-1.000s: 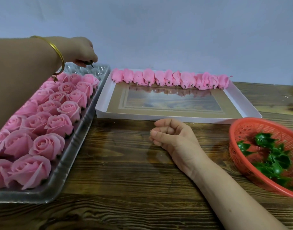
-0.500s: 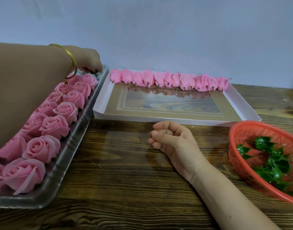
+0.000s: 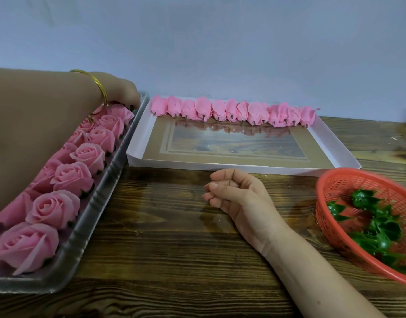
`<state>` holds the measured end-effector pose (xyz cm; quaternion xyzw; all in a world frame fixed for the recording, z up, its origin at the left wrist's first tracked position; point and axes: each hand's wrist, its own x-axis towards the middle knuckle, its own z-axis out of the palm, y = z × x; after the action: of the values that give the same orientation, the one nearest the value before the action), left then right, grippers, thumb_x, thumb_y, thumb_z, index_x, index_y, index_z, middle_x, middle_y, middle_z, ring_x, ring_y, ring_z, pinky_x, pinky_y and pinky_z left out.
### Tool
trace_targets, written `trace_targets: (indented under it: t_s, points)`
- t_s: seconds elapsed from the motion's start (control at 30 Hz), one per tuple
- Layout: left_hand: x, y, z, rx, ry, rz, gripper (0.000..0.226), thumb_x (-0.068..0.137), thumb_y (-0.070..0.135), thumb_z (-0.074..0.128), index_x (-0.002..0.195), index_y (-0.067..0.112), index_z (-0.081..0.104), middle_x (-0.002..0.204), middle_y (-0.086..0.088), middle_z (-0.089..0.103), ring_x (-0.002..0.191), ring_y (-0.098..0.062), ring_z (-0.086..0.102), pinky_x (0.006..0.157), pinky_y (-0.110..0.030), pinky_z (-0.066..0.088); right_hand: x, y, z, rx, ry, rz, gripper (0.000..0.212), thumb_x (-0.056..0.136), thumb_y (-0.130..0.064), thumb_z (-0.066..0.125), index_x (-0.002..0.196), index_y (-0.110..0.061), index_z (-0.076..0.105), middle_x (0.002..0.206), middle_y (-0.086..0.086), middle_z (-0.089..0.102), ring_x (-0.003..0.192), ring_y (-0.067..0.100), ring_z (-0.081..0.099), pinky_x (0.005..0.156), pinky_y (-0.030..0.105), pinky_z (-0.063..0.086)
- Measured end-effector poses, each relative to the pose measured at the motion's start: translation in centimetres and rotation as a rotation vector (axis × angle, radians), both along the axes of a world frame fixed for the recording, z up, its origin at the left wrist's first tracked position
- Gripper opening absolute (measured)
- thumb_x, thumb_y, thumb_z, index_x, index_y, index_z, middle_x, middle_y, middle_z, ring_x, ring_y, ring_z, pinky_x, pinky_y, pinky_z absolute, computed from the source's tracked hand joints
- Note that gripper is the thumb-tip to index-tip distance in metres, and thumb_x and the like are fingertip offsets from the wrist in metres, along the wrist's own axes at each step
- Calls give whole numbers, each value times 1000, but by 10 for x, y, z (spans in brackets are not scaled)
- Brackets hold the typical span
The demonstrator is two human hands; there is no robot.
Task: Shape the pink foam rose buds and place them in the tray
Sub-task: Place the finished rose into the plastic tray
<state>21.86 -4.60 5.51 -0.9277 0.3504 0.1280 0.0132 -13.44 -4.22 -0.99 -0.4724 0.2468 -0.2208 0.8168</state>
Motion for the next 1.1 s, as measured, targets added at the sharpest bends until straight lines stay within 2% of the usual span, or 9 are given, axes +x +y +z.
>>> trace_targets:
  t_s: [0.1, 0.27, 0.37, 0.53, 0.63, 0.73, 0.83, 1.1]
  points:
    - [-1, 3, 1, 36, 13, -13, 18, 93, 9, 52, 79, -1, 56, 76, -19, 56, 67, -29, 48, 61, -33, 38, 0, 0, 0, 0, 2, 2, 21, 77, 7, 66, 96, -2, 65, 78, 14, 68, 68, 20, 68, 60, 21, 55]
    - [-4, 6, 0, 68, 39, -21, 19, 96, 12, 45, 87, -1, 56, 80, -19, 57, 60, -26, 48, 57, -30, 39, 0, 0, 1, 3, -2, 0, 21, 77, 8, 65, 96, -1, 64, 77, 13, 68, 67, 19, 68, 60, 21, 55]
    - [-3, 6, -3, 53, 79, -20, 24, 99, 13, 41, 96, -4, 58, 91, -23, 61, 66, -28, 53, 63, -33, 44, 0, 0, 0, 3, 1, 2, 20, 78, 8, 65, 95, -2, 64, 77, 13, 69, 67, 19, 68, 60, 21, 55]
    - [-5, 6, -5, 23, 154, -2, 35, 100, 20, 42, 112, -8, 59, 111, -29, 63, 87, -38, 61, 90, -46, 50, 0, 0, 0, -1, -2, 7, 20, 78, 8, 64, 95, -2, 64, 76, 13, 68, 66, 19, 67, 60, 21, 55]
    - [-6, 6, -6, 34, 182, -8, 50, 103, 35, 41, 127, -8, 52, 125, -27, 57, 114, -43, 57, 100, -48, 45, 0, 0, 0, 2, -7, 10, 19, 78, 8, 64, 95, -1, 64, 76, 13, 68, 66, 18, 67, 61, 21, 55]
    - [-6, 5, -8, 64, 184, -11, 61, 101, 44, 44, 129, -10, 50, 131, -28, 54, 117, -44, 55, 99, -47, 45, 0, 0, 0, 2, -6, 3, 19, 80, 10, 63, 94, -1, 63, 75, 13, 68, 65, 18, 67, 59, 21, 55]
    - [-6, 4, -9, 92, 150, -14, 60, 99, 42, 49, 126, -12, 51, 131, -28, 54, 117, -44, 55, 95, -47, 45, 0, 0, 0, 4, -10, 0, 18, 80, 11, 62, 94, -1, 63, 74, 13, 68, 65, 18, 67, 58, 20, 54]
    - [-4, 3, -12, 131, 142, -1, 67, 97, 50, 48, 131, -8, 47, 131, -27, 54, 115, -42, 56, 99, -48, 46, -1, -1, -1, -5, -7, 10, 18, 81, 11, 62, 95, -1, 64, 76, 13, 68, 67, 19, 67, 60, 21, 54]
